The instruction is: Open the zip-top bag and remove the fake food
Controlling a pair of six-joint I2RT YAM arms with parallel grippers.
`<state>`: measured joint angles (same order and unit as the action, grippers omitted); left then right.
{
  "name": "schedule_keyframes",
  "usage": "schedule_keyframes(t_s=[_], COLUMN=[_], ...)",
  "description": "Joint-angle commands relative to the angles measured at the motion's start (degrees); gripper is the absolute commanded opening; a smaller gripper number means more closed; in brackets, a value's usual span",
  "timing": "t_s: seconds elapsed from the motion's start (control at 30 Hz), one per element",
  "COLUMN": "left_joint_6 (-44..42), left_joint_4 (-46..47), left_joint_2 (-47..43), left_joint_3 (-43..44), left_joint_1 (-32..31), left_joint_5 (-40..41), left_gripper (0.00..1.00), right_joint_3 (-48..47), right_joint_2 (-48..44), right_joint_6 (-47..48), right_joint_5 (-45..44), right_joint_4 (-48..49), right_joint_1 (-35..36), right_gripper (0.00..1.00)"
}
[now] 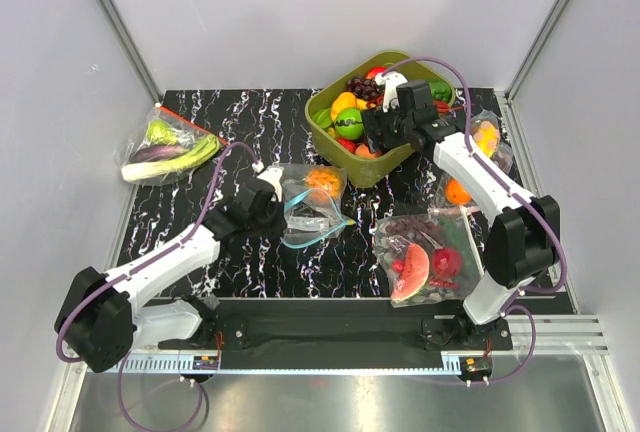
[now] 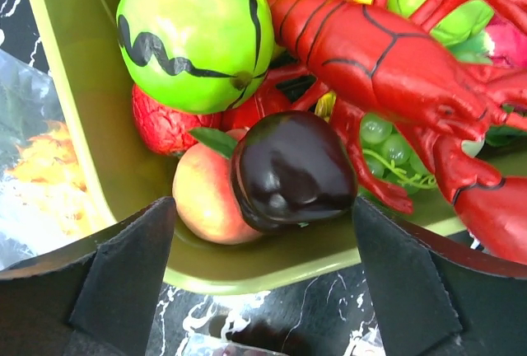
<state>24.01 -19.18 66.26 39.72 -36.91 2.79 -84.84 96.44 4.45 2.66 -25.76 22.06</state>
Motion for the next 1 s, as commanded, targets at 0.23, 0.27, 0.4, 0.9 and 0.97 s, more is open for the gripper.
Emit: schedule_keyframes(t_s=[0.23,0.27,0.4,0.9,0.97], left_joint_6=[0.16,0.16,0.25,3.23,4.28], left_joint_4=[2.39,2.31,2.22,4.41,5.99], left_joint_2=[-1.83,-2.01,-2.10,-4.38,-5.26], left_joint_3=[1.85,2.28,2.38,0.88,-0.35], left_joint_1=[0.08,-0.01,0.08,0.08,-0.10], left_joint_5=[-1.29,-1.55,-1.99,-7.88,-10.76], left_gripper=[0.00,0.00,0.00,0.00,0.00], right_joint_3=[3.53,4.67,8.19,23.22,23.49], right_joint_2=[-15.66,-17.59,-18.84,-6.80,-4.26], right_joint_6=[0.82,1.87,-1.97,-16.22,-17.10], right_joint_5=[3.59,3.06,10.06,15.28,11.33], right_joint_4=[0.89,0.45,0.87,21.52,23.98], right_joint_1=[6.73,8.85,17.12,30.84,30.76], right_gripper=[0.87,0.86,0.79,0.72,0.72])
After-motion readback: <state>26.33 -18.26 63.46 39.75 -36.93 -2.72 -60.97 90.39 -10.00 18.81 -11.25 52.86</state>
